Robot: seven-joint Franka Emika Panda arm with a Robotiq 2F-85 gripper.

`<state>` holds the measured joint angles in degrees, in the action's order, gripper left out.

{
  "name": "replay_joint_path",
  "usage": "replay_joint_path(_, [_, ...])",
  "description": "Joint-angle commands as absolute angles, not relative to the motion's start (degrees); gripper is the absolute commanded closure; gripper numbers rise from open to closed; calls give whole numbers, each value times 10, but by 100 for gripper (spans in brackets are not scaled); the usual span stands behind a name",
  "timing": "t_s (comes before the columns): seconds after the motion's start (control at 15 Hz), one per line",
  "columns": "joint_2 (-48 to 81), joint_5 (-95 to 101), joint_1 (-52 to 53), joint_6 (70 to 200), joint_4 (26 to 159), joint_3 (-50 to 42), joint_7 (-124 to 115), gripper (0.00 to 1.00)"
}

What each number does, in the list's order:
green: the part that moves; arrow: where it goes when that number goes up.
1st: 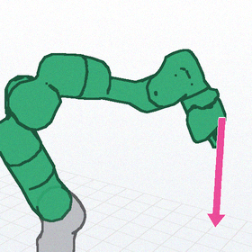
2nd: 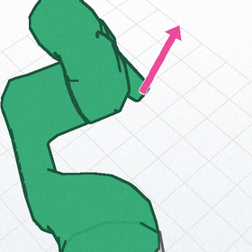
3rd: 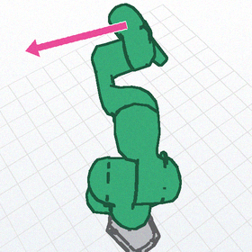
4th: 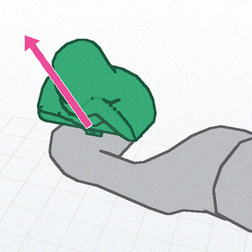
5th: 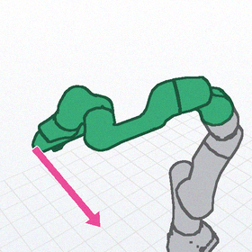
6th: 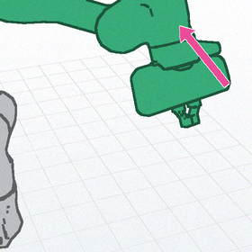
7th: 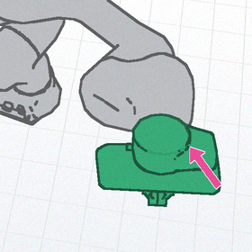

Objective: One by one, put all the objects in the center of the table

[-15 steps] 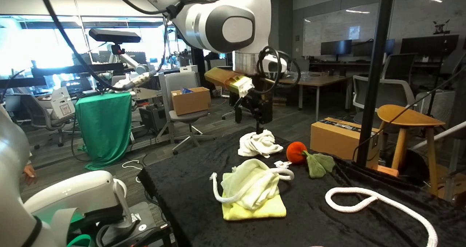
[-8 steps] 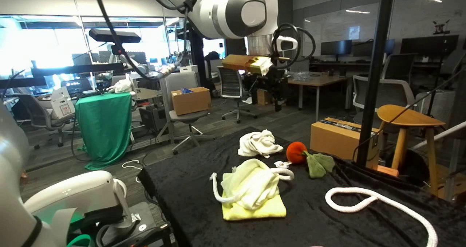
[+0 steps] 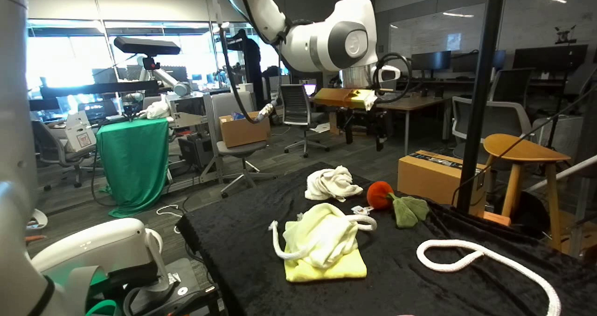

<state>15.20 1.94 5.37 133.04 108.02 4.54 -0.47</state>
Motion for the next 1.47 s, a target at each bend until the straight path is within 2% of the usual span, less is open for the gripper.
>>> replay_joint_path(0.0, [229,38,65,1329,999,40,-24,0])
replay_joint_path(0.73, [387,42,75,1289,846,15,-43,0])
replay_joint_path(1.4, [449,41,89,1235,793,16,-43,0])
